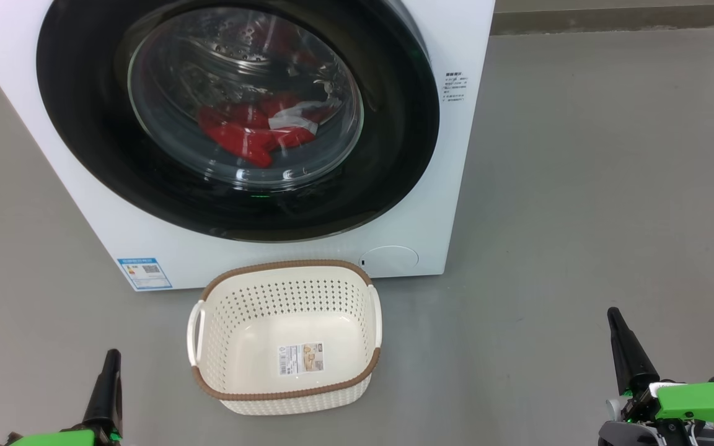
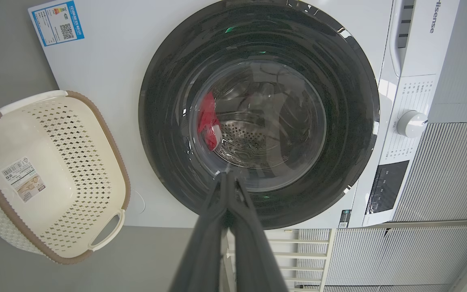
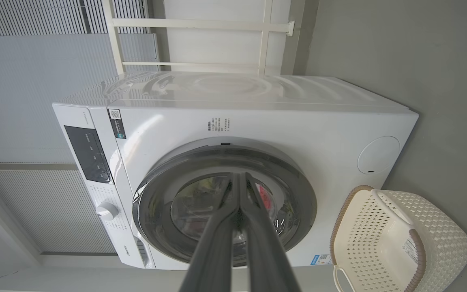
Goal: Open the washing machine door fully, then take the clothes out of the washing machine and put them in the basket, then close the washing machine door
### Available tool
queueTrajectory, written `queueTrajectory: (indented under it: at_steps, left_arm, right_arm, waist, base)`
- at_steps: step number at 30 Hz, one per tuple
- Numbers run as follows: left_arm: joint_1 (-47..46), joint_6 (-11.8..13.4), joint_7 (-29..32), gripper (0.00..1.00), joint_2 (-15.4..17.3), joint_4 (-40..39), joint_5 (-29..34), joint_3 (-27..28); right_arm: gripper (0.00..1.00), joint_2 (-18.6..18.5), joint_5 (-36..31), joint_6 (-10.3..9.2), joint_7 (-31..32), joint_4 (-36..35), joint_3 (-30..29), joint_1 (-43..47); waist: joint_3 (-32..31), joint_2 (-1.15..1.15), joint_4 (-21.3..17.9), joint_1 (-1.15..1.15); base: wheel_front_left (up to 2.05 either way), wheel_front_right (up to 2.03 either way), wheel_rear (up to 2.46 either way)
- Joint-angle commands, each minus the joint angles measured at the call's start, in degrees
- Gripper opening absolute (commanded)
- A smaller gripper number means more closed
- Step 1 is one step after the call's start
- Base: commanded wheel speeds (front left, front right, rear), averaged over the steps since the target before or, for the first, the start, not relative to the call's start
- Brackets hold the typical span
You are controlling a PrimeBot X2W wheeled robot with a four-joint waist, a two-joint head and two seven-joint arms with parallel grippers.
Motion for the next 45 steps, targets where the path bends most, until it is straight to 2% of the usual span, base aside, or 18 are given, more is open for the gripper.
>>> queueTrajectory:
  at_steps: [1,17,18,24,28,33,45]
  left_arm:
    - [-2.2,-0.7,0.1,0.00,0.9,-1.1,0.0,1.8]
    - [-2.2,-0.7,0.1,0.00,0.9,-1.1,0.0,1.8]
    - [0.0,0.0,0.0,1.00,0.0,0.0,0.0,0.0]
    - [1.3,0.0,-0.4,1.00,-0.8,1.8,0.0,-0.4]
    - [1.1,0.0,-1.1,1.00,-0.7,1.4,-0.1,-0.5]
    - [1.1,0.0,-2.0,1.00,-0.7,0.7,-0.4,-0.7]
    - [0.6,-0.1,-4.0,1.00,-0.3,-1.0,1.2,-1.6]
  right_arm:
    - [0.00,-0.2,0.3,0.09,0.4,-1.7,1.3,-0.6]
    - [0.00,-0.2,0.3,0.09,0.4,-1.7,1.3,-0.6]
    - [1.00,0.0,0.0,0.00,0.0,0.0,0.0,0.0]
    - [1.00,0.4,0.0,0.00,-0.3,2.2,0.3,0.7]
    - [1.00,0.4,-0.1,0.00,-1.0,2.1,0.8,0.3]
    - [1.00,0.3,0.0,0.01,-1.8,1.6,1.5,0.0]
    - [1.00,-0.3,-1.3,0.02,-3.6,-0.8,3.8,-0.9]
  waist:
    - [0.0,0.00,0.0,0.00]
    - [0.0,0.00,0.0,0.00]
    - [0.0,0.00,0.0,0.00]
    - [0.1,0.00,0.0,0.01]
    - [-0.1,0.00,0.0,0.13]
    - [0.0,0.00,0.0,0.01]
    - [0.2,0.00,0.1,0.00]
  base:
    - [0.00,0.00,0.00]
    - [0.00,0.00,0.00]
    - [0.00,0.00,0.00]
    - [0.00,0.00,0.00]
    - [0.00,0.00,0.00]
    - [0.00,0.00,0.00]
    - [0.00,0.00,0.00]
